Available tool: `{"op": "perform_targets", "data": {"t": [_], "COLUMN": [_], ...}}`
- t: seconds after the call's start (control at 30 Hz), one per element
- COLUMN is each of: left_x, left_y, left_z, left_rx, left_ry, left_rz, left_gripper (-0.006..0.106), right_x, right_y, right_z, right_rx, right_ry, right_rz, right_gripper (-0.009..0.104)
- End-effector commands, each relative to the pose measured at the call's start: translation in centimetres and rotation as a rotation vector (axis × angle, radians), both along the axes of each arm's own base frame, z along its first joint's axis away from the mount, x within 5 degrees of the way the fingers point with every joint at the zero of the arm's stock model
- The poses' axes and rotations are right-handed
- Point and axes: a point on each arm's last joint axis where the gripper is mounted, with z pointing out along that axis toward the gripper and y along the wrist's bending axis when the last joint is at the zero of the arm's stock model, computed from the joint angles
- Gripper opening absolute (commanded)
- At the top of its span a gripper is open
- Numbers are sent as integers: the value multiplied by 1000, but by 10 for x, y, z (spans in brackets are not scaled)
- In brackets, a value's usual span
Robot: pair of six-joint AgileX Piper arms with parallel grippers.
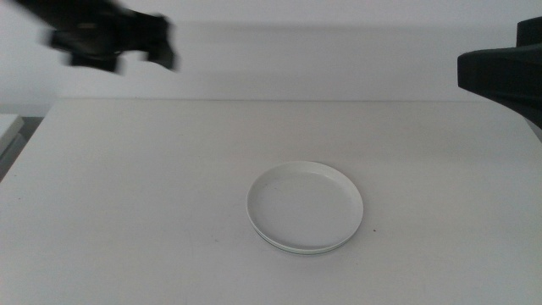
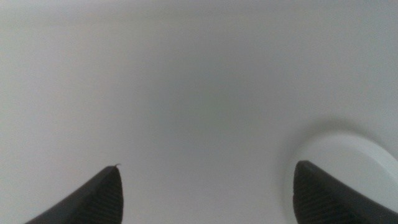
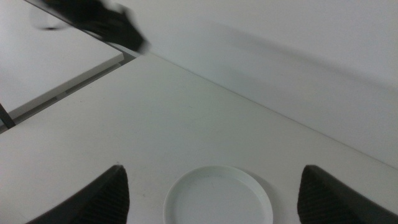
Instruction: Stack the three bowls on top of each other.
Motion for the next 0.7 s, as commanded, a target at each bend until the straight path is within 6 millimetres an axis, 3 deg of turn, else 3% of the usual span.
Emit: {"op": "perform_targets", "data": {"t": [0.0, 0.13, 0.27, 0.67], "left_x": [-49, -127, -164, -173], "left_y": [21, 37, 48, 52], "left_z": [23, 8, 3, 5], "left_rx": [30, 18, 8, 37], "left_ry": [-225, -442, -505, -499], "left_rz": [68, 133, 168, 162], "left_gripper": [94, 94, 94, 94], "right_x": [-1, -1, -1, -1], "right_y": [0, 0, 0, 0], "right_z": [0, 0, 0, 0], "right_rx": [2, 2, 2, 2], "right_ry": [-7, -7, -7, -7], "right_rz": [1, 1, 1, 1], "right_gripper": [93, 93, 93, 93]}}
